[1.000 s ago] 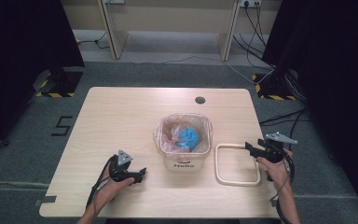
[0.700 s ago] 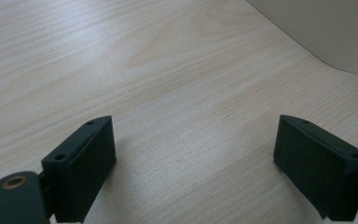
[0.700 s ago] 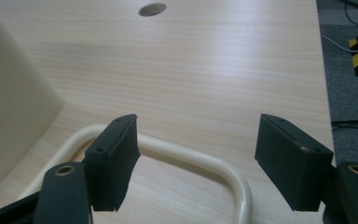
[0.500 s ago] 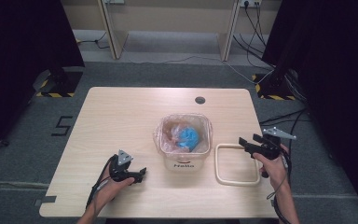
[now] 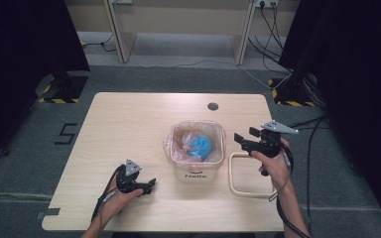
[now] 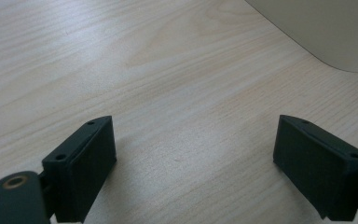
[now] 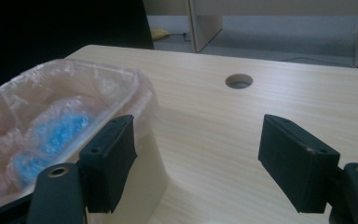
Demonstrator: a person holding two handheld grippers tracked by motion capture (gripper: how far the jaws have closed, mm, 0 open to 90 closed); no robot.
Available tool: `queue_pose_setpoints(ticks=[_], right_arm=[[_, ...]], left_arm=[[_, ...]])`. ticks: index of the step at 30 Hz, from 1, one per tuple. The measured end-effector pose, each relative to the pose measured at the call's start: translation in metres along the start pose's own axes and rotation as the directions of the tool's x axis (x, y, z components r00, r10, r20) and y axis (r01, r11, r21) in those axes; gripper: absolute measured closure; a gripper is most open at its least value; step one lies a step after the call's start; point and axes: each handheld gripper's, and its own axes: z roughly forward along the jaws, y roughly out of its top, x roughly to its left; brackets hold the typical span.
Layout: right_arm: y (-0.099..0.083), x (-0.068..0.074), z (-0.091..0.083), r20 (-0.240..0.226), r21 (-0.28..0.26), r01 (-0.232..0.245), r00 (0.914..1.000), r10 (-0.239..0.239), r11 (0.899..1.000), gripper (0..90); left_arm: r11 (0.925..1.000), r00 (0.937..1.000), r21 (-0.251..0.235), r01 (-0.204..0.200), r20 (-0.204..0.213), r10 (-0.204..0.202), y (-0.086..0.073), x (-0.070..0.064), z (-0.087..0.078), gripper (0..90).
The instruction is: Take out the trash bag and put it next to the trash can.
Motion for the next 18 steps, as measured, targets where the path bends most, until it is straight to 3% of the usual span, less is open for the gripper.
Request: queue_pose_setpoints(ticks=[10, 18], right_arm=[[0.020, 0.031, 0.031, -0.062, 0.007, 0.062, 0.9962, -0.062, 0.998, 28.8], [0.022, 0.039, 0.056, -0.077, 0.058, 0.124, 0.9899, -0.119, 0.991, 37.9]], left_arm=[[1.0000, 1.0000, 0.000, -0.002, 0.002, 0.002, 0.000, 0.000, 0.000, 12.1], [1.0000, 1.0000, 0.000, -0.002, 0.003, 0.002, 0.000, 0.000, -0.001, 12.1]])
